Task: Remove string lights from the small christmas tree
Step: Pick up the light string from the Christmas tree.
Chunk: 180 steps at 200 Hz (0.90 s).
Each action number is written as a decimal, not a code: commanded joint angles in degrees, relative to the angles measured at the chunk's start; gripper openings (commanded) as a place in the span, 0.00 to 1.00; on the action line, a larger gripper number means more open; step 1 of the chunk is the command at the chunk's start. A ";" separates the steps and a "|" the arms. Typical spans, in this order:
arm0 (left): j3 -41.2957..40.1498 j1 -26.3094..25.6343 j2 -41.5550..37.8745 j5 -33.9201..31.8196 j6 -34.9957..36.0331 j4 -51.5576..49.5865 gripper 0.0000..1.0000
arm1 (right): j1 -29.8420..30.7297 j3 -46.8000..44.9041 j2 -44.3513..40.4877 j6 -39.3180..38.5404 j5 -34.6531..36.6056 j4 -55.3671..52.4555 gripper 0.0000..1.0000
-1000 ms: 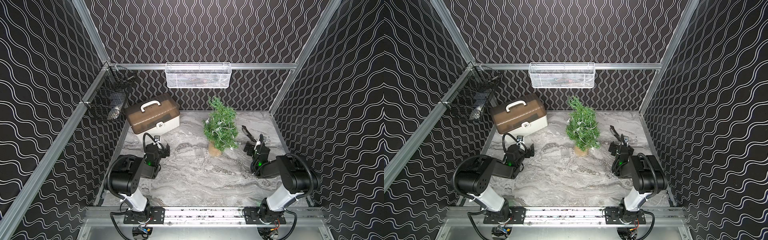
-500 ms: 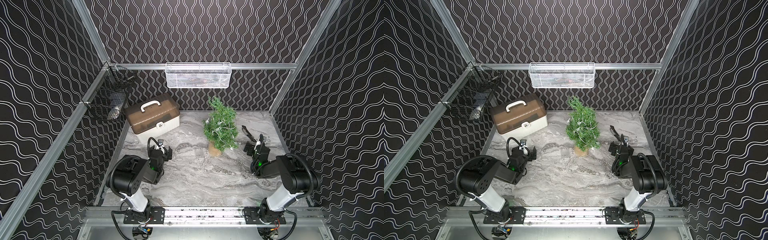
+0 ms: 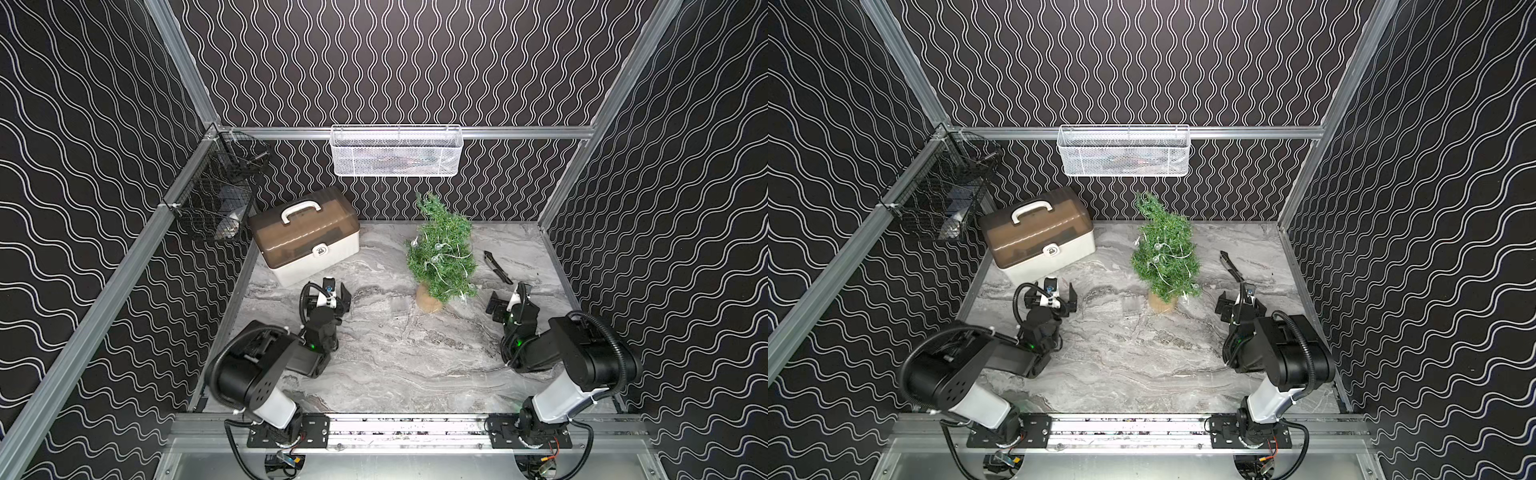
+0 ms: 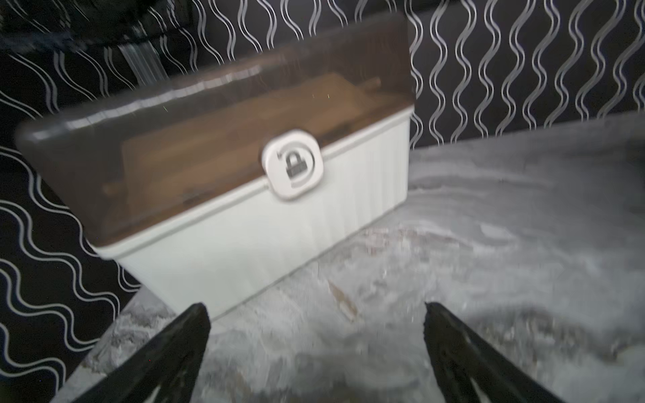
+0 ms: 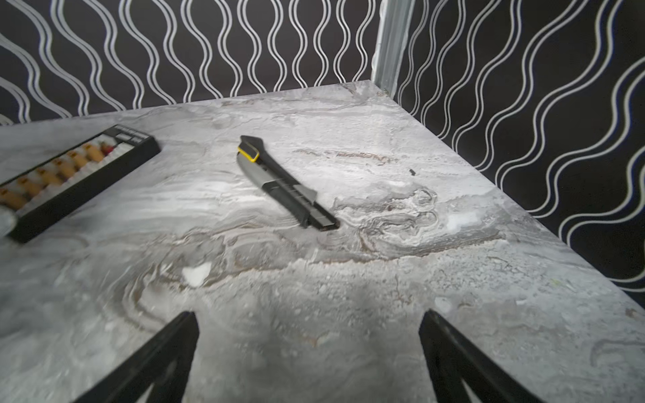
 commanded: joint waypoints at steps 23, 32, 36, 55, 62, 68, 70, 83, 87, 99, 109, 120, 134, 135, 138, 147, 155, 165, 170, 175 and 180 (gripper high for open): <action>11.97 -1.05 -9.07 -7.03 -7.76 -38.91 0.99 | 7.55 4.90 -11.74 -5.64 16.73 -6.87 1.00; 14.25 -1.90 -9.67 -6.38 -10.26 -43.70 0.99 | 7.79 6.31 -15.02 -3.27 17.87 -12.58 1.00; 15.22 -2.31 -9.92 -5.82 -11.60 -45.87 0.99 | 7.81 6.93 -16.54 -1.70 18.72 -15.65 1.00; 20.40 -3.02 -11.55 -0.76 -20.61 -57.51 0.99 | 7.78 10.06 -22.56 3.90 21.89 -27.24 1.00; 22.35 -3.02 -12.34 -0.10 -24.58 -61.97 0.99 | 7.75 11.43 -24.75 5.83 22.73 -31.53 1.00; 23.53 -3.01 -13.03 0.10 -27.52 -64.49 0.99 | 7.87 12.88 -26.73 8.66 24.35 -35.78 1.00; 23.80 -3.03 -13.32 0.24 -28.19 -65.23 0.99 | 7.83 13.46 -27.47 10.02 24.73 -37.90 1.00; 24.41 -3.04 -15.20 2.02 -29.80 -66.99 0.99 | 7.70 17.57 -32.34 19.69 24.55 -53.05 1.00; 24.36 -3.06 -15.88 2.46 -30.26 -67.07 0.99 | 7.73 18.68 -33.80 21.67 23.87 -56.73 1.00; 23.51 -3.18 -17.83 3.81 -31.98 -67.24 0.99 | 7.58 20.09 -37.01 24.87 21.27 -62.07 1.00; 22.93 -3.26 -18.95 4.83 -33.65 -67.40 0.99 | 7.59 19.64 -38.80 30.84 22.25 -63.52 1.00; 23.02 -3.27 -19.39 6.53 -36.14 -68.66 0.99 | 7.36 19.25 -40.39 43.62 24.56 -68.29 1.00; 25.47 -3.24 -19.07 8.48 -39.69 -73.68 0.99 | 3.85 19.49 -42.75 46.23 12.24 -73.35 1.00; 25.71 -3.23 -18.97 8.57 -40.07 -74.19 0.99 | 3.55 19.49 -42.93 45.97 11.18 -73.50 1.00; 26.48 -3.22 -18.77 8.67 -41.16 -75.68 0.99 | 2.81 19.42 -43.30 45.41 8.54 -74.00 1.00; 28.55 -3.25 -18.12 6.84 -44.97 -80.63 0.99 | 1.63 19.47 -44.22 45.68 3.40 -76.35 1.00; 29.81 -3.06 -17.56 4.62 -46.62 -83.28 0.99 | 1.58 19.63 -44.57 45.02 0.97 -78.58 1.00; 30.08 -2.80 -17.30 2.88 -46.75 -83.89 0.99 | 1.58 20.07 -44.77 44.08 -1.62 -81.88 1.00; 29.85 -2.50 -17.46 2.54 -46.47 -83.37 0.99 | 1.58 20.24 -44.90 43.46 -2.72 -83.18 1.00; 29.37 -2.08 -17.75 2.37 -46.59 -82.79 0.99 | 1.58 20.29 -45.14 42.72 -3.50 -84.92 1.00; 28.85 -1.61 -18.10 2.46 -47.68 -82.70 0.99 | 1.58 20.23 -45.48 41.89 -4.83 -86.40 1.00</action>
